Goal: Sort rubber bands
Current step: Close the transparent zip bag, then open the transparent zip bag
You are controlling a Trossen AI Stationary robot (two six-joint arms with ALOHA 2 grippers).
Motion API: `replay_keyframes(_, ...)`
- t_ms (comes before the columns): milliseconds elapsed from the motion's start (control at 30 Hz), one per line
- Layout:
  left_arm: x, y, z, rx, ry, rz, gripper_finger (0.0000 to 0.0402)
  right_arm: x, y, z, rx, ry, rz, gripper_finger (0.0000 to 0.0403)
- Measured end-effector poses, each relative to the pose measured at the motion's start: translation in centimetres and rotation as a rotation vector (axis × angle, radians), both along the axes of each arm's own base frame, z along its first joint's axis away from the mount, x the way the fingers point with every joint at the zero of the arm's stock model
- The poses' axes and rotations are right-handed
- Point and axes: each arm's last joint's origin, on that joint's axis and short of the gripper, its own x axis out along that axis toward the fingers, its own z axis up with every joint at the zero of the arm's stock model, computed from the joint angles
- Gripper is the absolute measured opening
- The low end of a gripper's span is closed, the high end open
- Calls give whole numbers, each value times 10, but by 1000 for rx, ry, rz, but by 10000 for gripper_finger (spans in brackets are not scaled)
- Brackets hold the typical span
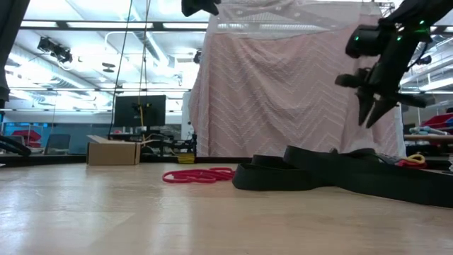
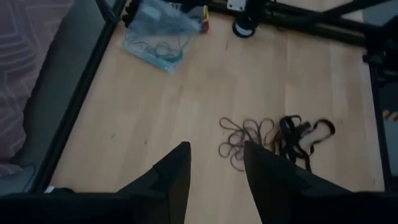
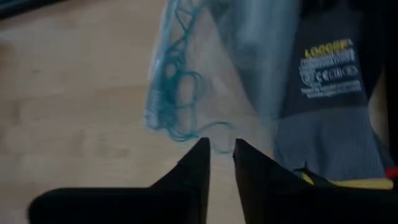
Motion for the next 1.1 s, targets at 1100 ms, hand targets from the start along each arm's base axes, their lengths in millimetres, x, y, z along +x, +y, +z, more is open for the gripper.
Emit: replay_keyframes(1100, -14, -52, -71, 44, -26, -127, 156, 130, 76, 47, -153, -539, 805, 94)
